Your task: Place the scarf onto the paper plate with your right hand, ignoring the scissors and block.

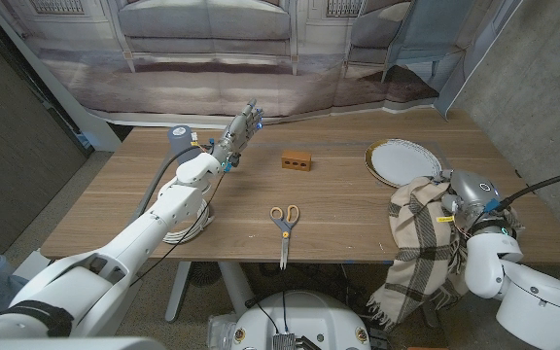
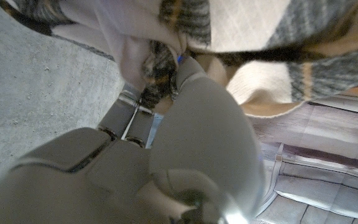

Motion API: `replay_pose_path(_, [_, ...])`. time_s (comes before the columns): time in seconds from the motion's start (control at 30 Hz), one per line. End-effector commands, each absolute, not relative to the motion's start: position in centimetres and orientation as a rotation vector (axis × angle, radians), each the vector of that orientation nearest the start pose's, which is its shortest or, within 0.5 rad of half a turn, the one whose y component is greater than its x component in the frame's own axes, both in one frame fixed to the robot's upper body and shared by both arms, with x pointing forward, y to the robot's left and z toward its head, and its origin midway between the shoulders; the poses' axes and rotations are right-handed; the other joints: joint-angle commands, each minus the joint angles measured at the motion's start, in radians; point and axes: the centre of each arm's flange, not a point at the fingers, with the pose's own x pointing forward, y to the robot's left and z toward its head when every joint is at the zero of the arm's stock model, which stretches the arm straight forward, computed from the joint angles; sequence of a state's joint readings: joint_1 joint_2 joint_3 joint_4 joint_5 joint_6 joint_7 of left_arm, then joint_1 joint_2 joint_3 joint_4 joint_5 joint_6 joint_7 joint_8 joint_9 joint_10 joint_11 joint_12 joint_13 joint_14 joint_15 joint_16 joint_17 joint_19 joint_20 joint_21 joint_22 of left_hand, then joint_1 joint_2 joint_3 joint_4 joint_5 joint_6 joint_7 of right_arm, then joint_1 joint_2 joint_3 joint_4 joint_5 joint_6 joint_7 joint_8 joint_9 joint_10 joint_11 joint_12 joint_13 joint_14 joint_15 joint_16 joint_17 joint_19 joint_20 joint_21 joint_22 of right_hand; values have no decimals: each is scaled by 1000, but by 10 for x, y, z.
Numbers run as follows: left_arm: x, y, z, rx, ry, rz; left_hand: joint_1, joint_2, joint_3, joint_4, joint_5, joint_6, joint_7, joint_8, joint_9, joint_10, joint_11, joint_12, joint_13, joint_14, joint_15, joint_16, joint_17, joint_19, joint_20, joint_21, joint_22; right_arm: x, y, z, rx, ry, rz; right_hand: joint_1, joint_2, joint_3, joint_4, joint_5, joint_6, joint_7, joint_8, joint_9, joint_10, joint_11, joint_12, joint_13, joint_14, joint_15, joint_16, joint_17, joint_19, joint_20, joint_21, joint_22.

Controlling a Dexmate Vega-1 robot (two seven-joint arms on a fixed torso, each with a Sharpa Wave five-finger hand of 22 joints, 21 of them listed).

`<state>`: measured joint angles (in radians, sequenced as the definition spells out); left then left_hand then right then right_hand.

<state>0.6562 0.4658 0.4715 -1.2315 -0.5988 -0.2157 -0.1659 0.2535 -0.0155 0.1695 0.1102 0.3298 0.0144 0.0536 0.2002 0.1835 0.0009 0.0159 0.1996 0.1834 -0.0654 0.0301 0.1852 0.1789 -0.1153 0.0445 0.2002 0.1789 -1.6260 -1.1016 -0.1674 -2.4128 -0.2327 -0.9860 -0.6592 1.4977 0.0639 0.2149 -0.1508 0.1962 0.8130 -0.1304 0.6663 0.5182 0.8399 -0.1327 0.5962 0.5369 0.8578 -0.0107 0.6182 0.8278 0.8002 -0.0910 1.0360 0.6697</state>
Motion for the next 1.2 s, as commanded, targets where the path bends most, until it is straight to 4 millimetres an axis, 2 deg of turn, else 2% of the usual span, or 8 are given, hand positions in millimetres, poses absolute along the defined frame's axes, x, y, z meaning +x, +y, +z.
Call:
replay_pose_path(0.03, [673, 232, 32, 83, -601, -397, 1, 8, -1, 1, 5, 6, -1, -2, 3, 5, -4, 4, 6, 2, 4, 4, 5, -5, 4, 3, 4, 407, -340, -69, -1255, -299, -651, 60, 70, 13, 7, 5, -5, 6, 2, 4, 12, -8, 1, 76, 108, -210, -6, 6, -5, -142, 9, 1])
replay_pose_path(1.07, [678, 233, 33, 84, -597, -407, 4, 13, -5, 1, 5, 7, -1, -2, 3, 4, -1, 4, 6, 4, 3, 4, 5, -5, 4, 3, 4, 368, -333, -21, -1282, -362, -750, 54, 74, 24, 8, 6, -13, 4, 3, 6, 8, -3, 4, 127, 123, -208, -14, 21, 0, -142, 14, -12])
replay_pose_path(1.2, [679, 234, 34, 84, -598, -410, 4, 13, -6, 1, 5, 7, -1, -2, 3, 3, -1, 4, 6, 4, 3, 4, 5, -5, 4, 3, 4, 366, -335, -16, -1235, -380, -723, 52, 74, 25, 9, 5, -14, 3, 3, 6, 6, -5, 3, 132, 124, -208, -16, 23, 1, -142, 15, -14])
